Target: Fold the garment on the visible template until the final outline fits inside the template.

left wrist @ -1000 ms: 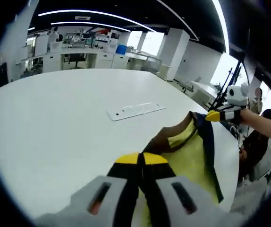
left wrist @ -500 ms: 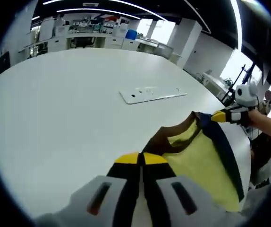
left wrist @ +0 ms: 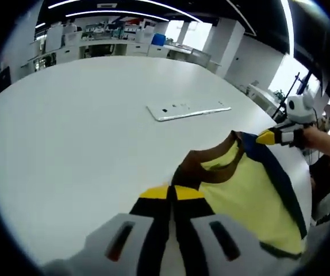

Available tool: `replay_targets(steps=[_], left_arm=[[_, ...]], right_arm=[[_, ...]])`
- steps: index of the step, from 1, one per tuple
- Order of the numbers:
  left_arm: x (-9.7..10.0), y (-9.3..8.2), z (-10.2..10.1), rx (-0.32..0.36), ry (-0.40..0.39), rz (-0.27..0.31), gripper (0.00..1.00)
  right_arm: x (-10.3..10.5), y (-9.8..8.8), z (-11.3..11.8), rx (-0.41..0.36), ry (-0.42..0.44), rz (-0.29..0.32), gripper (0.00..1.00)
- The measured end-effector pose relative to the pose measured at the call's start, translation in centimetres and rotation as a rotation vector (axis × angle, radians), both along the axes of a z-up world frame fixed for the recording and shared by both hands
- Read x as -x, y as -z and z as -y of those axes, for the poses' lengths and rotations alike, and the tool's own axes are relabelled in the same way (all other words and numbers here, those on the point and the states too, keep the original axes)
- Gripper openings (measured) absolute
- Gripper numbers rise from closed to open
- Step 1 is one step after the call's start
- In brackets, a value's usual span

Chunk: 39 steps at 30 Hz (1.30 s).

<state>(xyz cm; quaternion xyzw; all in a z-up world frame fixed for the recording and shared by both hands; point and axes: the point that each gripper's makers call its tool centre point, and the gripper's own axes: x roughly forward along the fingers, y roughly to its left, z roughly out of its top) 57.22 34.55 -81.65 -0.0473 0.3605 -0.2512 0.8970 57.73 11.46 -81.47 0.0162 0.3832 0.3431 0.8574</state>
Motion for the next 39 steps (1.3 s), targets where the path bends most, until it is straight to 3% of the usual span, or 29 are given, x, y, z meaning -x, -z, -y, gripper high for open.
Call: replay_targets(steps=[3, 6, 10, 16, 20, 23, 25, 28, 37, 39], left_arm=[[0.2, -0.6, 0.2, -0.009, 0.02, 0.023, 0.09], [0.4, -1.5, 0.5, -0.018, 0.037, 0.043, 0.29], [0.7, -2.7, 1.0, -0.021, 0.057, 0.072, 0.56], [2.4, -4.5, 1.8, 0.022, 0.075, 0.086, 0.88], [4.2, -5.8, 2.4, 0.054, 0.083, 0.097, 0.99], [5.0, -6.5, 2.2, 0.088, 0.07, 0.089, 0.99], [6.0, -7.2, 2.6, 0.091, 0.074, 0.089, 0.99], [7.2, -8.4, 2.7, 0.093, 0.079, 0.108, 0.99], [10.3, -11.0, 2.1, 0.119, 0.07, 0.159, 0.99], [11.9, -11.8, 2.5, 0.116, 0.07, 0.169, 0.99]], right_arm=[[0.6, -0.6, -0.3, 0.0, -0.014, 0.01, 0.22], [0.4, -1.0, -0.4, 0.008, -0.042, 0.047, 0.3], [1.8, -2.1, -0.4, 0.009, -0.083, 0.081, 0.53], [4.5, -3.2, -0.5, 0.037, -0.145, 0.12, 0.72], [6.1, -3.8, -0.1, 0.06, -0.166, 0.143, 0.87], [6.7, -4.4, 0.0, 0.053, -0.174, 0.159, 0.97], [7.7, -5.0, 0.0, 0.059, -0.178, 0.169, 0.98], [8.0, -5.5, 0.0, 0.067, -0.182, 0.189, 0.97], [11.5, -7.4, 0.1, 0.084, -0.203, 0.225, 0.9], [12.5, -7.6, 0.1, 0.085, -0.207, 0.234, 0.87]])
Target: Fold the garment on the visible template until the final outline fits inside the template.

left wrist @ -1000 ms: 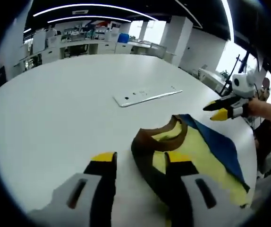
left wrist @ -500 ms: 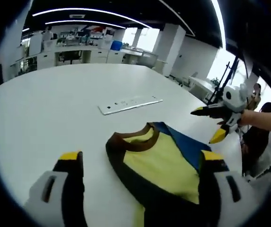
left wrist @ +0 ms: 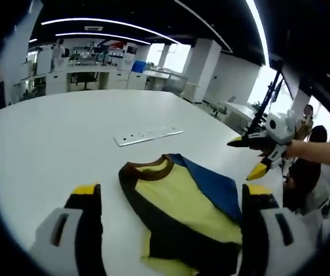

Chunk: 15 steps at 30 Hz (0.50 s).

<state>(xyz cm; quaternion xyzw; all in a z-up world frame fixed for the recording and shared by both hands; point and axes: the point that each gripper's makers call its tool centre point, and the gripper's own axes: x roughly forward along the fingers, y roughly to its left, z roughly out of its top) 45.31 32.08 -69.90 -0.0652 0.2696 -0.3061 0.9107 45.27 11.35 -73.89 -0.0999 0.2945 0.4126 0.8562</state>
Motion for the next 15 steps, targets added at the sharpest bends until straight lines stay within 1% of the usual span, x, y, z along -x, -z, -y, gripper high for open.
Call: replay_targets(steps=[1, 2, 5, 6, 8, 11, 15], left_arm=[[0.7, -0.3, -0.2, 0.003, 0.001, 0.005, 0.99], [1.1, -0.4, -0.3, 0.003, 0.001, 0.008, 0.99], [2.4, -0.8, -0.8, -0.009, 0.002, 0.021, 0.98], [2.8, -0.9, -0.9, -0.009, 0.001, 0.023, 0.98], [3.6, -0.8, -1.4, -0.006, -0.003, 0.022, 0.97], [4.9, -1.0, -1.7, 0.01, -0.012, 0.023, 0.95], [6.7, -1.1, -1.8, 0.026, -0.02, 0.025, 0.93]], right_arm=[[0.4, 0.0, 0.0, -0.001, -0.003, 0.002, 0.86], [1.6, -0.3, -0.3, -0.003, -0.009, 0.004, 0.84], [2.6, -0.1, -0.1, 0.002, -0.024, 0.006, 0.81], [3.7, 0.1, -0.3, 0.011, -0.031, 0.008, 0.8], [4.7, 0.2, -0.3, 0.017, -0.04, 0.014, 0.77], [7.0, 0.4, -0.7, 0.02, -0.061, 0.02, 0.72], [8.7, 0.8, -1.2, 0.012, -0.078, 0.025, 0.6]])
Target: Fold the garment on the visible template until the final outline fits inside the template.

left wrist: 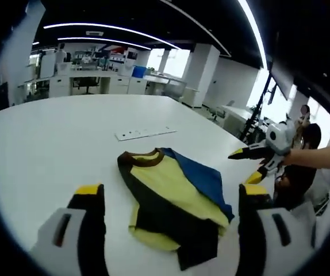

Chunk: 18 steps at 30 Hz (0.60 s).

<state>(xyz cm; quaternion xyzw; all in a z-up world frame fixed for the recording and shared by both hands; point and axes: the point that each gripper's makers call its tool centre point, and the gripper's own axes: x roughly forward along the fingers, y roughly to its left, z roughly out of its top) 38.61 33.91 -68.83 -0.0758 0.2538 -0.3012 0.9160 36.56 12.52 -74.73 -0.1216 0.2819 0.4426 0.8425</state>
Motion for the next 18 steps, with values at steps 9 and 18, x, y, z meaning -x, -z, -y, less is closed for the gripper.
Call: replay_targets(steps=[9, 18], left_arm=[[2.7, 0.0, -0.4, 0.029, 0.0, -0.003, 0.91], [4.1, 0.6, -0.7, 0.039, 0.017, -0.007, 0.9]], right_arm=[[3.8, 1.6, -2.0, -0.034, -0.026, -0.03, 0.39], [6.7, 4.4, -3.9, -0.025, -0.057, -0.081, 0.16]])
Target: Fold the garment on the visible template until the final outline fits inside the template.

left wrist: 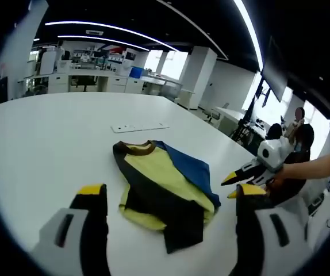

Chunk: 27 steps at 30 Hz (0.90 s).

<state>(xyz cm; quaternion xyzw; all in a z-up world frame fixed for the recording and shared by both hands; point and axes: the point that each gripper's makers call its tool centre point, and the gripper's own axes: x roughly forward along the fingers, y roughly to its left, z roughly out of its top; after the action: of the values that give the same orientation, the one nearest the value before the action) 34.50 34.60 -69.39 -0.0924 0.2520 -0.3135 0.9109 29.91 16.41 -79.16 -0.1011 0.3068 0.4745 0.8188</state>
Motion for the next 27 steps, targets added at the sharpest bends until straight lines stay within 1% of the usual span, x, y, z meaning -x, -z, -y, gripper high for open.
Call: replay_targets(steps=[3, 5, 8, 13, 17, 19, 21, 23, 27], left_arm=[[0.2, 0.3, -0.1, 0.01, 0.003, -0.005, 0.9], [0.4, 0.5, -0.1, 0.012, 0.006, -0.009, 0.9], [0.7, 0.6, 0.1, 0.024, 0.007, -0.016, 0.9], [0.8, 0.9, 0.3, 0.033, 0.014, -0.022, 0.89], [1.0, 1.3, 0.6, 0.042, 0.017, -0.03, 0.89], [1.1, 1.5, 0.6, 0.044, 0.017, -0.036, 0.89], [1.1, 1.6, 0.7, 0.041, 0.021, -0.037, 0.89], [1.2, 1.6, 0.7, 0.042, 0.021, -0.036, 0.89], [1.2, 1.6, 0.5, 0.051, 0.014, -0.037, 0.89]], right_arm=[[0.7, 0.9, -0.4, -0.003, 0.005, -0.023, 0.14], [1.0, 1.5, -0.6, 0.008, 0.001, -0.025, 0.11], [1.0, 2.3, -0.5, 0.014, 0.013, -0.038, 0.07], [1.1, 3.4, -0.2, 0.033, 0.025, -0.052, 0.04], [0.9, 3.9, -0.1, 0.041, 0.035, -0.054, 0.0], [0.9, 3.7, -0.1, 0.043, 0.041, -0.059, 0.0], [1.0, 3.1, -0.3, 0.013, 0.057, -0.079, 0.0], [1.1, 2.9, -0.1, 0.012, 0.061, -0.079, 0.0], [1.2, 1.7, 0.5, -0.006, 0.073, -0.09, 0.0]])
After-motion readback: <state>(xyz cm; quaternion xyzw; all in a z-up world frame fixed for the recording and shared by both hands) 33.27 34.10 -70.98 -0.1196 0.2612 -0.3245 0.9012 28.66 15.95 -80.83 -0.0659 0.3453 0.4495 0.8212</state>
